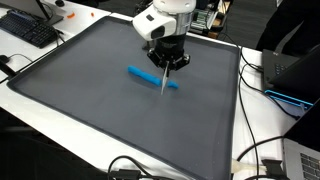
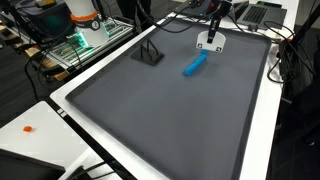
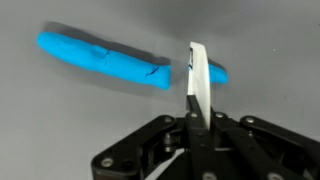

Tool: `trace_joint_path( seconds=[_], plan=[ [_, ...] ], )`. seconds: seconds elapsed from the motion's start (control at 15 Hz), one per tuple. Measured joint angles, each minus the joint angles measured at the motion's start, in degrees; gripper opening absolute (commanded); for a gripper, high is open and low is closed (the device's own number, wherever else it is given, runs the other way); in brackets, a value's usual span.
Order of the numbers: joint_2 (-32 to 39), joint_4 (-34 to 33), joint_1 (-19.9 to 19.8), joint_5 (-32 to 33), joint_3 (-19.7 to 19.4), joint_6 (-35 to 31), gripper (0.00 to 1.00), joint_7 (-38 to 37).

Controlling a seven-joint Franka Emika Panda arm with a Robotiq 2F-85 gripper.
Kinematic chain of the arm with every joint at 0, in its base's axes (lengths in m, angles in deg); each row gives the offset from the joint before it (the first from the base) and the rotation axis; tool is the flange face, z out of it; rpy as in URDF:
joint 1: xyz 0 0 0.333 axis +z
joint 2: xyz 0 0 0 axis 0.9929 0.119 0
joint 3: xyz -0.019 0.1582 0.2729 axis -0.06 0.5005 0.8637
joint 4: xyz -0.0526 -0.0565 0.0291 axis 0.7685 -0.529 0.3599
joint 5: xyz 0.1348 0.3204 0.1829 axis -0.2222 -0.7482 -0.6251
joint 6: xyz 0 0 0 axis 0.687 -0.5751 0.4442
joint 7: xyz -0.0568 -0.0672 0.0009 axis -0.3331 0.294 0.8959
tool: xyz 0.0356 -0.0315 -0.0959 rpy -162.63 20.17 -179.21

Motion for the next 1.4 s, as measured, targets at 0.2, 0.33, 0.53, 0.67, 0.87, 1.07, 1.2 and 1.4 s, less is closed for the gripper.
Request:
trace_joint_path(
  seconds=[0.2, 0.33, 0.53, 0.67, 0.87, 1.07, 1.2, 1.4],
  plan=[
    [-1.6, 0.1, -0.3, 0.2, -0.8, 0.3, 0.01, 0.0],
    [-2.1, 0.1, -0.5, 0.2, -1.2, 0.5, 0.01, 0.0],
    [-2.2, 0.4, -1.0, 0.3, -1.7, 0.5, 0.01, 0.0],
    [-2.0, 0.8, -1.1, 0.3, -1.9, 0.5, 0.01, 0.0],
    [-1.7, 1.2, -1.3, 0.3, -2.3, 0.5, 0.01, 0.0],
    [-1.3, 1.8, -1.4, 0.3, -2.3, 0.5, 0.01, 0.0],
    [-0.9, 2.0, -1.5, 0.3, -2.3, 0.5, 0.01, -0.1],
    [-0.1, 2.0, -1.5, 0.3, -2.4, 0.5, 0.01, -0.2]
  ],
)
